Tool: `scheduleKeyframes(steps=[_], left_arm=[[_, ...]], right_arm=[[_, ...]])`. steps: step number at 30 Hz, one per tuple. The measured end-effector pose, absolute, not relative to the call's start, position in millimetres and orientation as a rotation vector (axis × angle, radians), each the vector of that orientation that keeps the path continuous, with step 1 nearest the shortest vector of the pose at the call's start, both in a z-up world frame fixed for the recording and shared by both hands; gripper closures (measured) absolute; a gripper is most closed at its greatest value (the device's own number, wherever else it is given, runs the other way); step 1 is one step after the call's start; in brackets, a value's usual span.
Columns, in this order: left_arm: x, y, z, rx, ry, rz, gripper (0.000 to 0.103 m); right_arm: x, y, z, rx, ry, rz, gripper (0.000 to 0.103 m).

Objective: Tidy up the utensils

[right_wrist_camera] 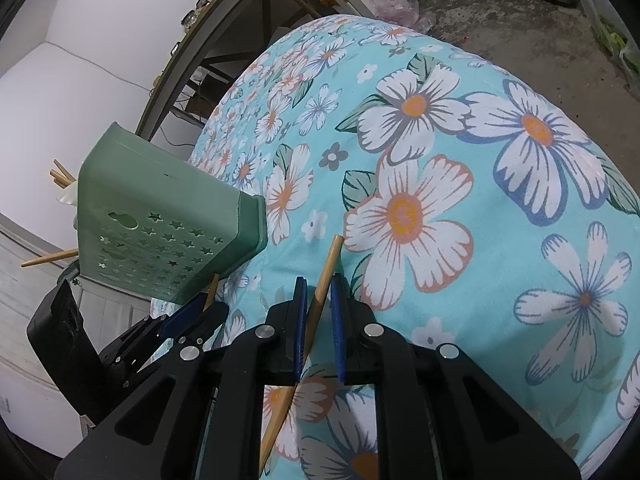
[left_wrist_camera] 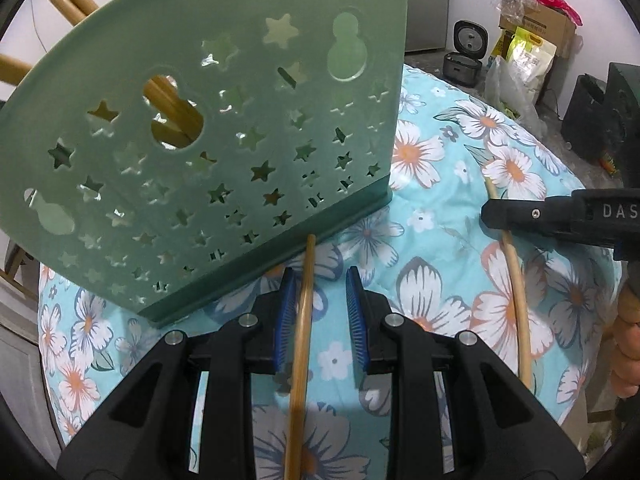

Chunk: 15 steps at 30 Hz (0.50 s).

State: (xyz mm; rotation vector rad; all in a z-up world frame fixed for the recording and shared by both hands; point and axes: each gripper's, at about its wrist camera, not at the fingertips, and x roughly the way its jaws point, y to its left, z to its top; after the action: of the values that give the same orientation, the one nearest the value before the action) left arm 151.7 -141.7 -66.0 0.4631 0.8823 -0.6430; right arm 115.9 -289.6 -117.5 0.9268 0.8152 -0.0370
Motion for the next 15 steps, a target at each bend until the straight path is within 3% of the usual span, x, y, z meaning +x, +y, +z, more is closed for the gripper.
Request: scheduleKeyframes(steps=[8, 13, 15], left_arm=[[157.5, -154.1, -68.1, 0.473, 0.879, -0.637, 0.079], [157.6, -158.1, -71.4, 0.472, 0.872, -0.641, 0.095], [157.0, -159.2, -72.5, 0.474, 0.866, -0.640, 0.097]], right_arm=[[117.0, -290.6, -119.0, 0.939, 0.813, -0.029, 0.091], [116.6, -290.2, -118.7, 0.933, 0.809, -0.027, 0.091], [116.5, -290.0, -118.4, 0.934, 0.807, -0.027, 0.091]])
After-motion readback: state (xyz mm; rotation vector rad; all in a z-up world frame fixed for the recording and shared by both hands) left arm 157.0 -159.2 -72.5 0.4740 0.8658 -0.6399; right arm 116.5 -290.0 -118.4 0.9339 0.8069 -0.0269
